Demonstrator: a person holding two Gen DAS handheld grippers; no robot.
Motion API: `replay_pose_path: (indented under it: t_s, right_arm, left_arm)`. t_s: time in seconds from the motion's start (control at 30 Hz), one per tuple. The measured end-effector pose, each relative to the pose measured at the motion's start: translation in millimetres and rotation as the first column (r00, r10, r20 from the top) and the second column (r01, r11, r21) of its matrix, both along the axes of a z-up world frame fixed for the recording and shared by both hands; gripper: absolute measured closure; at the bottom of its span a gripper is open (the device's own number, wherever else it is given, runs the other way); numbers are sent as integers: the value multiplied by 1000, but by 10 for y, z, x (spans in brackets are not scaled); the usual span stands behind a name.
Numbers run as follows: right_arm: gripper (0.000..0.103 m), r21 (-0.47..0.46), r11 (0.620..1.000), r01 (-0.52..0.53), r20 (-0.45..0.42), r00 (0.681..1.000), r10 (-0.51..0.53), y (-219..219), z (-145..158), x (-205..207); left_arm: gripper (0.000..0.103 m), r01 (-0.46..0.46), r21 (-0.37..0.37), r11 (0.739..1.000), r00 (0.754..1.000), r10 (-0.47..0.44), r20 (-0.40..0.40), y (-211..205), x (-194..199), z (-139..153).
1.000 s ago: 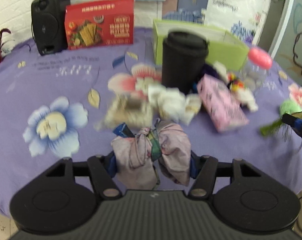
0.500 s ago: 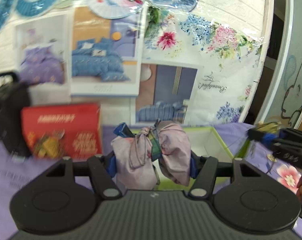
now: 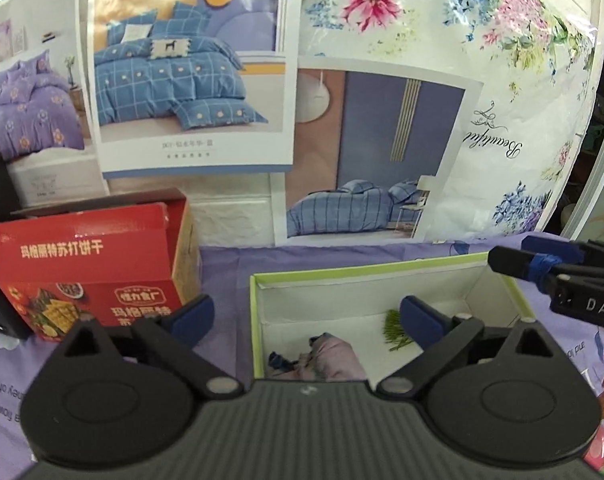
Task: Organize soft objects
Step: 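Carry both items into the lime-green box and open both grippers, then withdraw both grippers from the box back over the table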
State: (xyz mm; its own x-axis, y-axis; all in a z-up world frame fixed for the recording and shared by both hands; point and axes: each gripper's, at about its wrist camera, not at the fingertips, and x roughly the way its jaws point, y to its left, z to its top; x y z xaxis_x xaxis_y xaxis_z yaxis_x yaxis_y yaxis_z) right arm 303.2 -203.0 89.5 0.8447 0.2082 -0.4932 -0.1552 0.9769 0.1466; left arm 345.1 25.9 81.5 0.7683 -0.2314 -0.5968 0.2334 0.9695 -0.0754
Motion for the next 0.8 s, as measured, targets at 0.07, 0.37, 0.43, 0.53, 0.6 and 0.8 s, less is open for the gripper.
replay_pose_path:
  t_s: [0.07, 0.37, 0.43, 0.53, 0.6, 0.8]
  right_arm:
    - [60, -14, 1000, -4, 9, 1000, 4, 21, 36, -43]
    - [55, -74, 997, 12, 64, 998, -8, 69, 474, -667]
    - [54, -73, 997, 35, 91, 995, -28, 23, 613, -948]
    - [53, -73, 995, 74, 142, 988, -63, -50, 768, -1451]
    - [51, -81, 991, 105, 167, 982, -90, -91, 802, -1776]
    - [47, -79, 972, 222, 170, 964, -206, -231, 497, -2664]
  left_arm:
    - [4, -2, -1, 1000, 1000, 2, 2, 20, -63, 30]
    - [3, -23, -3, 1000, 997, 23, 71, 255, -869, 372]
    - [2, -24, -7, 1000, 996, 25, 88, 330, -1137, 416]
    - [2, -31, -1, 1000, 994, 31, 106, 456, -1557, 395]
    - [1, -30, -3, 1000, 994, 30, 107, 553, -1838, 301]
    - [1, -37, 54, 998, 999, 35, 32, 767, -2454, -267]
